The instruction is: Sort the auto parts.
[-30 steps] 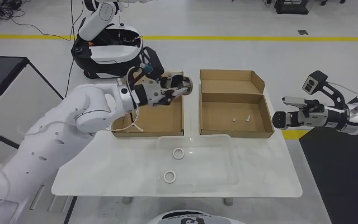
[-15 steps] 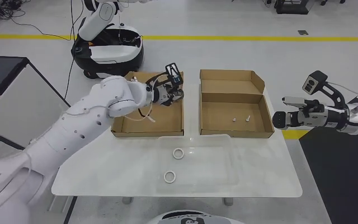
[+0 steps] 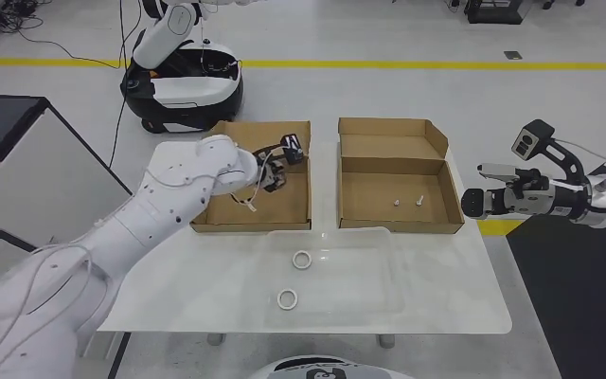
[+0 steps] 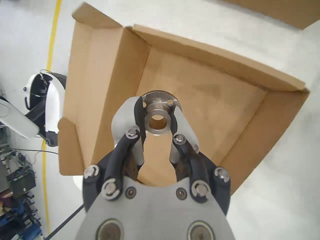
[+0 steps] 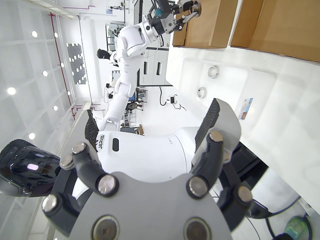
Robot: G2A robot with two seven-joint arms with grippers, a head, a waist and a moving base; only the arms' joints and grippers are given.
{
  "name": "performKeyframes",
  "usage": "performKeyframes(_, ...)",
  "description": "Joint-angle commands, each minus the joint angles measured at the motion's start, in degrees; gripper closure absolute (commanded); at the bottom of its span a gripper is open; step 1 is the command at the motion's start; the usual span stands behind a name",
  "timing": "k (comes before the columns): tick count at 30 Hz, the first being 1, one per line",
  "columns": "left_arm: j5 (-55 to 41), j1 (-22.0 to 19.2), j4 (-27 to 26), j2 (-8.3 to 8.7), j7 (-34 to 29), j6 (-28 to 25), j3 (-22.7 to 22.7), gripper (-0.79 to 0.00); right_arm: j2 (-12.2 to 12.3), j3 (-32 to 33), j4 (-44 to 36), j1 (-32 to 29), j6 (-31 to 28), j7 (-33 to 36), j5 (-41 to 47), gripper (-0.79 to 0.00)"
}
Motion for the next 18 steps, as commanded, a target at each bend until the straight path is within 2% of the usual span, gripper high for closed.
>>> performKeyframes(1,0.86,0.13,1.60,-0.86,0.02,-0.24,0.73,0.000,0.00,0.01,0.00,-0.01,-0.01,0.00,0.02,-0.785)
performKeyframes(10,2.61,0.73,8.59,-4.71,0.76,-0.80,2.49,0.000,0.00,0.01,0.00,-0.01,-0.01,0.00,0.02,-0.785)
performKeyframes(18,4.01,0.70,12.27,-6.84,0.51,-1.84,2.48,0.000,0.00,0.01,0.00,-0.01,-0.01,0.00,0.02,-0.785)
